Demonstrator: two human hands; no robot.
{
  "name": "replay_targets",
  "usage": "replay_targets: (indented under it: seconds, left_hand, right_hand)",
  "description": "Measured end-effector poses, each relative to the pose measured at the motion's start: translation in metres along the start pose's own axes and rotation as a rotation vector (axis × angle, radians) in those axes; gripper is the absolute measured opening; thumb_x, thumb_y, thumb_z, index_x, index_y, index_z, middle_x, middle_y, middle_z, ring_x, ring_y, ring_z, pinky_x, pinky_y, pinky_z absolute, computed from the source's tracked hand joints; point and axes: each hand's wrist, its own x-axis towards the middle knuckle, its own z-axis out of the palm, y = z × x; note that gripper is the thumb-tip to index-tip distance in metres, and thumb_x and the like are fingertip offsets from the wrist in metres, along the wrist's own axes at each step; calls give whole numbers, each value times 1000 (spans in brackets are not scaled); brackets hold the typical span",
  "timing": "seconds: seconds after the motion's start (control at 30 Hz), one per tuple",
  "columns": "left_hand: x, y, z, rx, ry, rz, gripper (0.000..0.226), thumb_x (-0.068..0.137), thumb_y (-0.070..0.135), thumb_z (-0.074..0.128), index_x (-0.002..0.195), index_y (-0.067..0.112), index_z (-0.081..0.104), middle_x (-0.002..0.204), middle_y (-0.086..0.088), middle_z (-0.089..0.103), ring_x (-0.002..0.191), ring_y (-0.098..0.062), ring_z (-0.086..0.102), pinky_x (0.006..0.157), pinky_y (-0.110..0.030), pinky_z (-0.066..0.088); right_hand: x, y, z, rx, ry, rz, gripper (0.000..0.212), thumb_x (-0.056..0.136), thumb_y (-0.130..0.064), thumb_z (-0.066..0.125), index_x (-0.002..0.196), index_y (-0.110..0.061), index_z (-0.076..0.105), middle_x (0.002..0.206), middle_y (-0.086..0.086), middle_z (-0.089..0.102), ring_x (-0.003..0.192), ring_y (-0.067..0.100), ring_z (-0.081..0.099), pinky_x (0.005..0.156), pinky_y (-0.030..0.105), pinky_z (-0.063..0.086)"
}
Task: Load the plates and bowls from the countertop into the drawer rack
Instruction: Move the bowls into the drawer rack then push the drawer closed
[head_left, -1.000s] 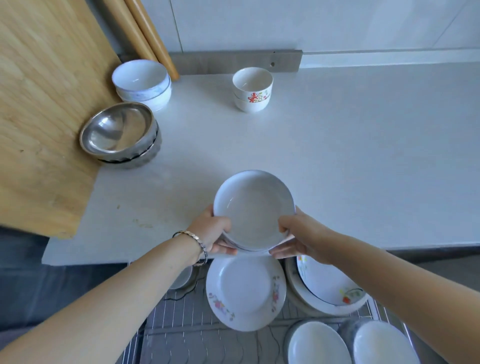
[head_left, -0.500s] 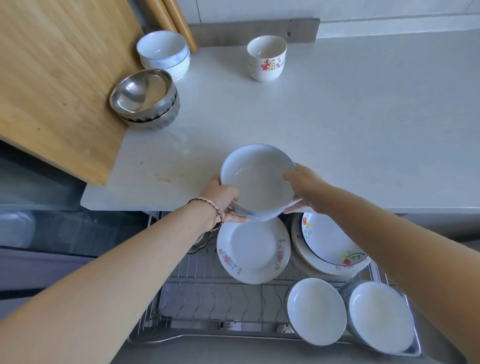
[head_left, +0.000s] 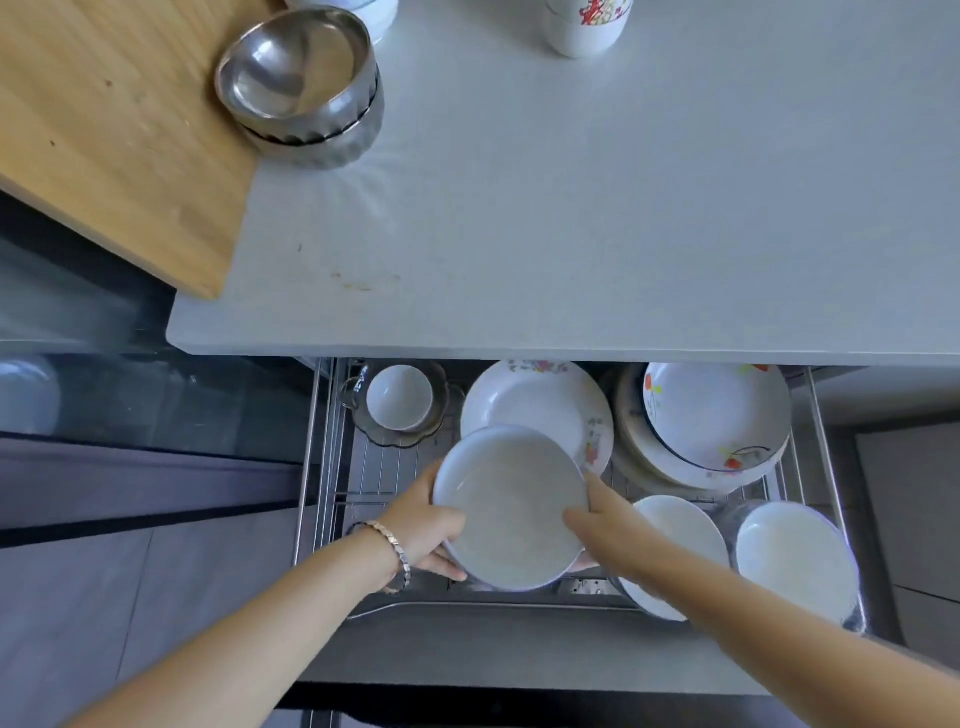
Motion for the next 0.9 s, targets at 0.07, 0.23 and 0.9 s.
replay_targets:
  seconds: [0.07,0.23,0.9]
  left_hand:
    - [23,-24,-5,-3,33,-57,62,85,-9,38,136,25,32,108,-3,49,90,-29,57,55,-37,59]
    - [76,-74,-21,-6,119,-111,67,82,-12,38,135,31,36,117,-4,45,107,-32,46,57,-40,57]
    - [131,-134,-10,171,10,-60,77,85,-1,56,146,28,21,118,-2,49,104,-19,49,83,-34,53]
  right_hand:
    - [27,14,24,-31,-17,49,57,86,-3,35,140,-18,32,125,11,54,100,26,54,66,25,52]
    - [85,47,73,33,-53,143,61,84,-2,32,141,-24,28,115,8,50,101,30,53,71,37,58]
    - [135,114,91,-182,3,172,54,95,-10,31,146,-25,24,124,17,55,92,27,53,82,36,49]
